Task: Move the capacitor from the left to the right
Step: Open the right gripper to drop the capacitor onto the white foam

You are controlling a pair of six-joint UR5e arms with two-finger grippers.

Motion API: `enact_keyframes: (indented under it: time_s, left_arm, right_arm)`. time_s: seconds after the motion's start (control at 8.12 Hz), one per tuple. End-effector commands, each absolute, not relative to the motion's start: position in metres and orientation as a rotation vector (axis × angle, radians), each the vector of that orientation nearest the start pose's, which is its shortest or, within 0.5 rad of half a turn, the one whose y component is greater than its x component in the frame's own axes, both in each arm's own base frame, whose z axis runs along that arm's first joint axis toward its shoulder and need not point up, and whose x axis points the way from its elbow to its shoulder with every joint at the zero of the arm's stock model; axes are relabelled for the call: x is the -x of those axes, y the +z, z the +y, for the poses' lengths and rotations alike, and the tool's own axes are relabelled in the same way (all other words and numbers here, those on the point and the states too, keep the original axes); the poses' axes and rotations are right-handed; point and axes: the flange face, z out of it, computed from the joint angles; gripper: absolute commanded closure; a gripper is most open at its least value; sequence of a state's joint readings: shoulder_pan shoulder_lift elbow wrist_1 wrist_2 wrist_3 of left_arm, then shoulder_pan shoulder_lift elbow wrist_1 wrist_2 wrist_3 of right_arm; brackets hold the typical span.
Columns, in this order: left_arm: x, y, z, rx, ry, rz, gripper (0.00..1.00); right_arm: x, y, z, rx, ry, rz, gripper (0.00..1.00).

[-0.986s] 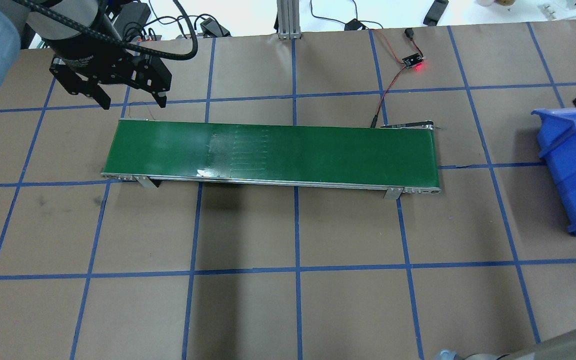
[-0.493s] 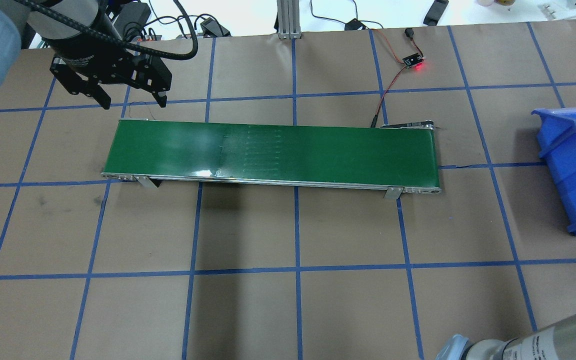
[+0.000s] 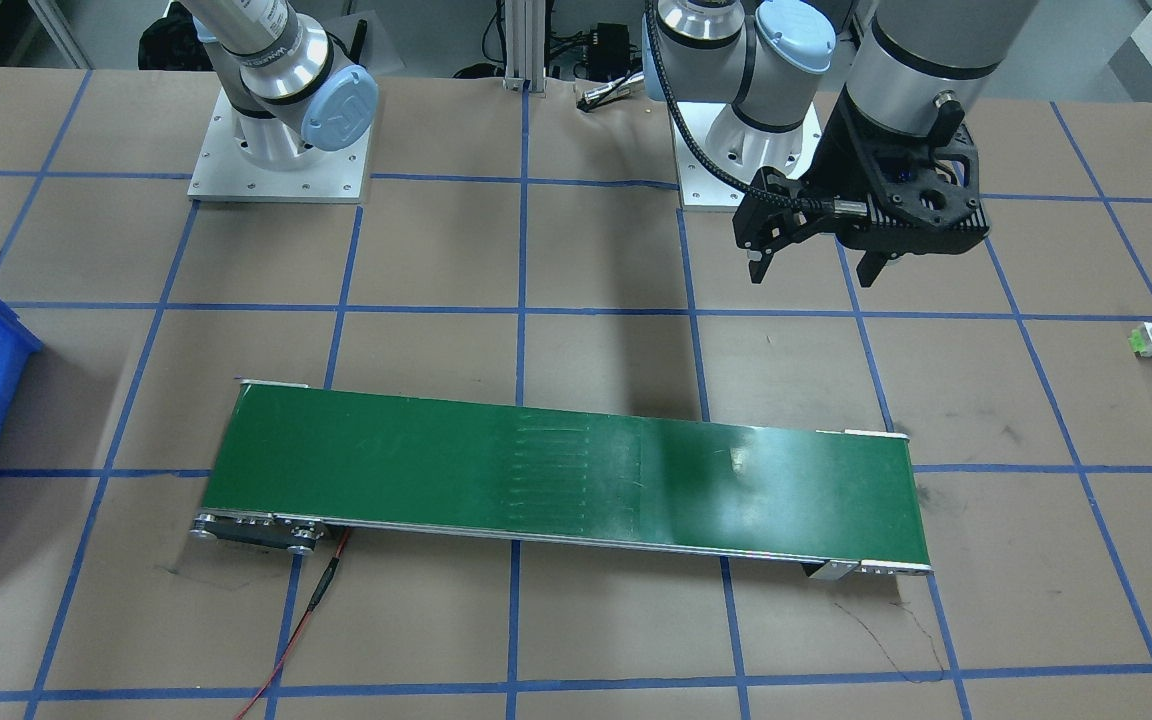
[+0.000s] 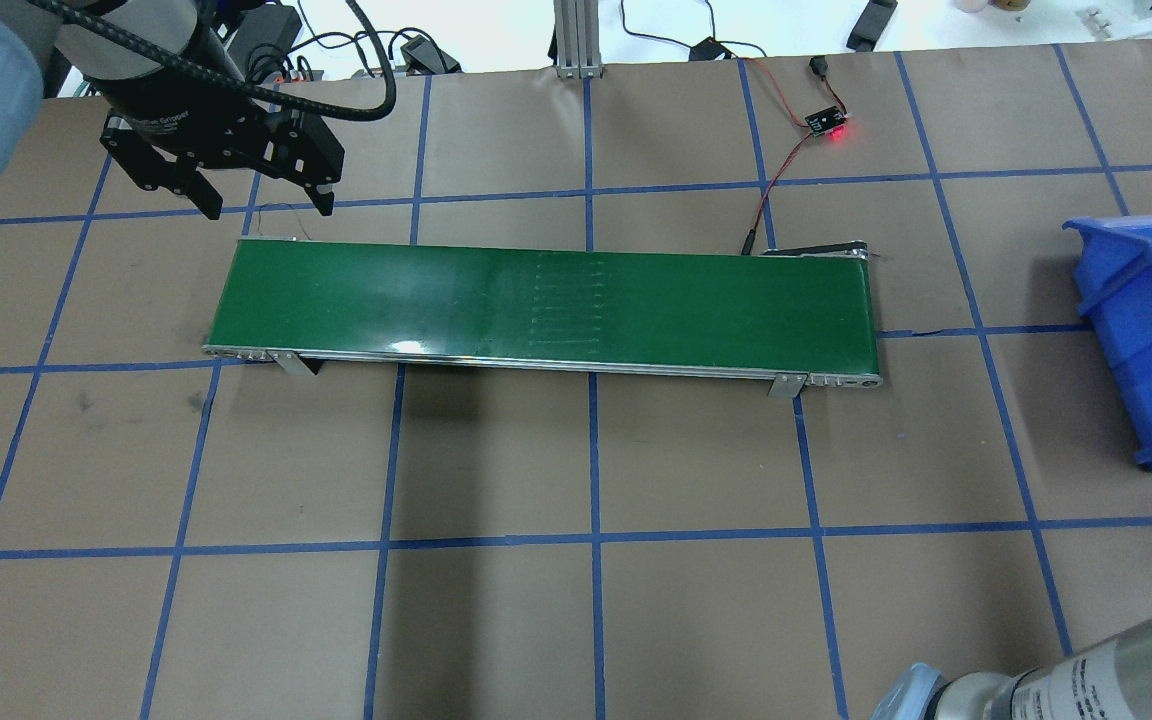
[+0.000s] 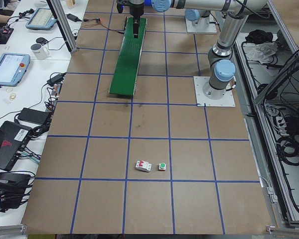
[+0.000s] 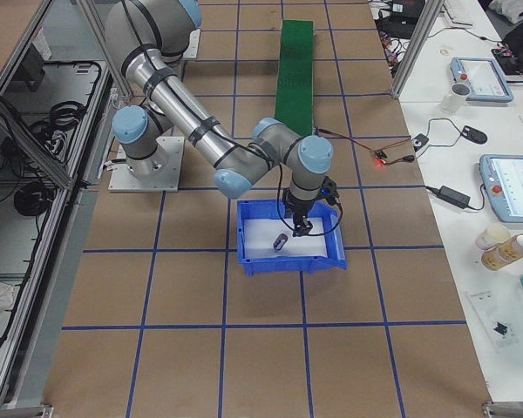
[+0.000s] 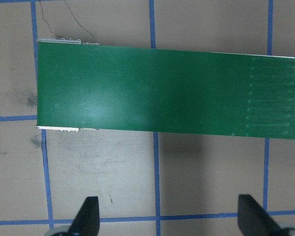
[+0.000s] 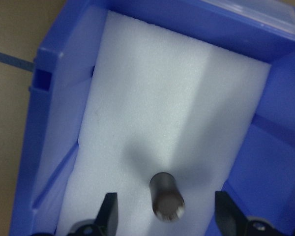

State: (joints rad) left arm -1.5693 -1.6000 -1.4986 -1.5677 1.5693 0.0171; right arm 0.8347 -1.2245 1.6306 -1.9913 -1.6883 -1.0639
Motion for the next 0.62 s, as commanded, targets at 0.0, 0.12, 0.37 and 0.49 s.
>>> enact_keyframes:
  time_s: [0.0,0.12,0.37,0.49]
  left_arm:
    - [0.133,0.509,-0.509,-0.027,-0.072,3.142,0.00]
    - [0.133,0.509,-0.509,-0.027,-0.072,3.142,0.00]
    - [0.133,0.509,-0.509,-0.024,-0.072,3.142,0.00]
    - [0.133,0.509,-0.509,-0.027,-0.072,3.142,0.00]
  right_arm:
    - [0.254,0.380,-0.526,0.581,0.022,3.162,0.00]
    - [0.206,0.409,-0.521,0.477,0.037,3.166,0.00]
    - [0.108,0.451,-0.507,0.289,0.097,3.154,0.00]
    - [0.045,0.470,-0.500,0.276,0.084,3.162,0.00]
